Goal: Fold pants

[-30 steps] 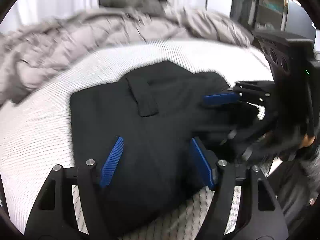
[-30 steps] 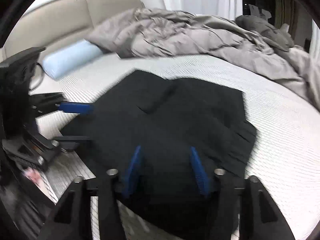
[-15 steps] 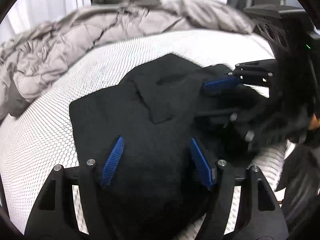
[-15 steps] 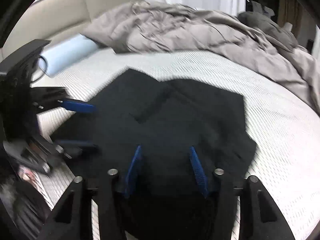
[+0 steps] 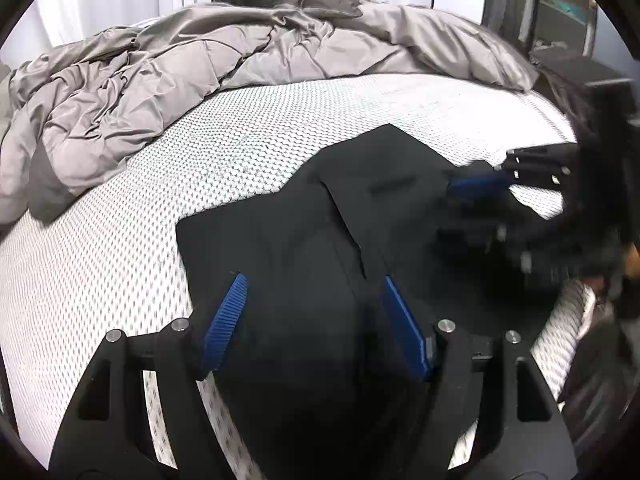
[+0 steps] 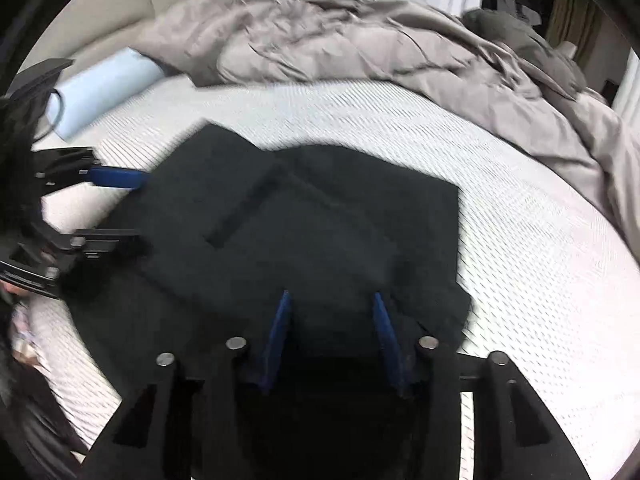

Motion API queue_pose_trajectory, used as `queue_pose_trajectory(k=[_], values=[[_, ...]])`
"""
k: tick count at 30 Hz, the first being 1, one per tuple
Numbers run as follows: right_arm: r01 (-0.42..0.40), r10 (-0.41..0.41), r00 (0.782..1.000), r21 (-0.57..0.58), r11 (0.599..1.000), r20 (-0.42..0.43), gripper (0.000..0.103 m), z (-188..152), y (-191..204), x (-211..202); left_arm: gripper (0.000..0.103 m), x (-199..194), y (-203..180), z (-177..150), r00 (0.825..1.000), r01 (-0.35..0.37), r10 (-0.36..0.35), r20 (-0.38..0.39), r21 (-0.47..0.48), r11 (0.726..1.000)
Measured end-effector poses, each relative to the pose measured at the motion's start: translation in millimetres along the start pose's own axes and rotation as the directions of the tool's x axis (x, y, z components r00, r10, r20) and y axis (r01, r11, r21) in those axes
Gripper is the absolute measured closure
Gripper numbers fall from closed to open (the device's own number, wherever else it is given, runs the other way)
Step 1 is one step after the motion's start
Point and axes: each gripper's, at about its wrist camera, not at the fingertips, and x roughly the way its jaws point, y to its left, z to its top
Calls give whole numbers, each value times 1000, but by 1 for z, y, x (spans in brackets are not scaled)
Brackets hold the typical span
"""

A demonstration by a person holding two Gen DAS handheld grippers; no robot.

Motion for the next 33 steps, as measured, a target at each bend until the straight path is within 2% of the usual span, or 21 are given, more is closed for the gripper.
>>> queue_pose_trajectory(k=[2, 3, 4, 5, 6, 7, 8, 10, 11, 13, 15, 17, 18, 20, 21, 22, 24, 26, 28, 30, 33], values=[[-14, 14, 1000, 11, 1000, -13, 53, 14, 8, 15, 35, 32, 7, 5, 996, -25, 24, -90, -18, 1000], [-25, 25, 998, 6, 1000, -52, 52, 20, 11, 29, 35, 44, 11, 3, 994, -26, 22, -110, -30, 999], [-17, 17, 996, -4, 1000, -87, 52, 20, 12, 40, 35, 47, 17, -1, 996, 2, -6, -95, -40, 999], [24, -27, 992, -28, 999, -126, 52, 16, 11, 51, 35, 45, 19, -2, 997, 18, -21, -76, -33, 999], [71, -78, 989, -54, 996, -129, 52, 13, 7, 54, 35, 42, 23, -4, 997, 28, -30, -68, -30, 999], [120, -125, 983, -47, 992, -131, 50, 10, -2, 51, 36, 37, 28, -6, 997, 45, -48, -63, -49, 998], [154, -156, 977, -26, 988, -143, 51, 6, -12, 46, 38, 34, 31, -7, 997, 27, -30, -67, -55, 998], [121, -117, 982, 17, 993, -148, 59, 4, -28, 34, 51, 26, 35, -5, 996, 25, -32, -84, -88, 996], [116, -112, 984, 17, 993, -140, 59, 5, -27, 31, 65, 22, 33, -3, 996, 40, -49, -78, -104, 994], [113, -111, 987, 8, 994, -119, 59, 15, -19, 25, 67, 12, 34, 9, 997, 55, -61, -37, -132, 990], [37, -36, 998, 31, 999, -51, 59, 29, -9, 18, 67, 16, 38, 19, 999, 46, -47, 2, -181, 982], [0, 2, 1000, 61, 998, -21, 54, 42, -4, 28, 74, 41, 45, 22, 999, 20, -31, -42, -256, 966], [-17, 20, 999, 85, 996, -35, 54, 47, -2, 43, 77, 52, 47, 23, 998, 2, -19, -59, -271, 963], [21, -9, 993, 93, 995, -121, 54, 46, -6, 74, 82, 53, 52, 20, 998, 19, -33, -47, -268, 963], [32, -22, 991, 72, 997, -129, 54, 44, -10, 79, 83, 50, 54, 19, 998, 22, -35, -44, -270, 963], [50, -43, 991, 55, 997, -124, 54, 42, -13, 76, 83, 45, 58, 16, 999, 4, -17, -48, -272, 962], [172, -168, 976, 14, 985, -141, 54, 35, -23, 64, 83, 36, 63, 9, 998, -36, 19, -62, -280, 959], [180, -175, 976, 24, 983, -132, 54, 25, -36, 55, 83, 19, 63, 2, 997, -51, 33, -65, -307, 950], [188, -184, 979, 40, 981, -88, 54, 20, -40, 38, 83, -5, 58, -6, 999, -31, 24, -29, -300, 954], [151, -149, 988, 45, 987, -46, 54, 21, -34, 22, 82, -26, 38, -16, 1000, 6, -4, 7, -270, 963], [4, -4, 1000, 3, 1000, -11, 52, 20, -6, 6, 64, -29, 0, -35, 997, 40, -50, -50, -190, 981]])
